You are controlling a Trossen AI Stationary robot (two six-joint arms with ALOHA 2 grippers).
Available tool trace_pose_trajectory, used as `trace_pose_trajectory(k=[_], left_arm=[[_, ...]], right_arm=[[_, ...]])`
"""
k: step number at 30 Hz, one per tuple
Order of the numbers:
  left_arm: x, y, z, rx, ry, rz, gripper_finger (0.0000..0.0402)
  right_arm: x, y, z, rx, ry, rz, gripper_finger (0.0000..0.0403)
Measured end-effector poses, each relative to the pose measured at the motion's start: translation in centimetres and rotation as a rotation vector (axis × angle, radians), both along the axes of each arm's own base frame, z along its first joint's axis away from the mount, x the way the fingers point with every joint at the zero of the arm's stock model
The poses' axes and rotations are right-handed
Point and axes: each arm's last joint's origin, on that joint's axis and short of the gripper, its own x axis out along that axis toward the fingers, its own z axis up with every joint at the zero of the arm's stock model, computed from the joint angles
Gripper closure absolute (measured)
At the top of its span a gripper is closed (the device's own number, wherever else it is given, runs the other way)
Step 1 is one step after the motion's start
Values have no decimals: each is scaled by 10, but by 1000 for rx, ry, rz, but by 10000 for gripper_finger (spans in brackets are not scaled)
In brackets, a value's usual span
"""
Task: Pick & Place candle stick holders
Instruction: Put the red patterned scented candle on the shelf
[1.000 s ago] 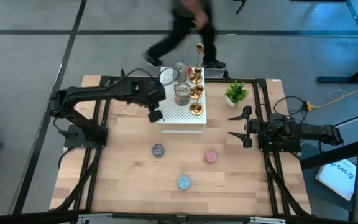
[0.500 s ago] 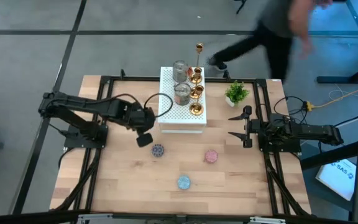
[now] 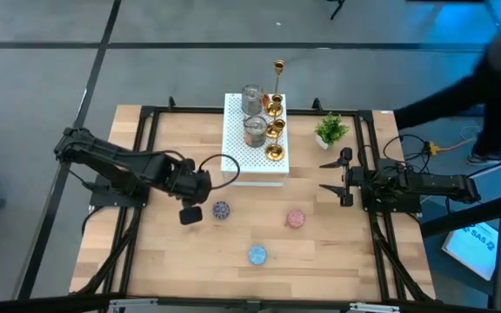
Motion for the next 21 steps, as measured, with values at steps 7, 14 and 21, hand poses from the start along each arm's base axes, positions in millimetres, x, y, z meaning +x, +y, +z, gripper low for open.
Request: trace_pose_trajectory(k=[7,14,21], left_arm=[[-3,-9,0,-6,7,-66,394],[-4,-14,0,-120,33,-51,392],[-3,-14,-1,-112,30,-68,380]], right_arm=[[0,0,0,0,0,0,111],[0,0,0,0,0,0,112],[0,0,0,0,0,0,112]])
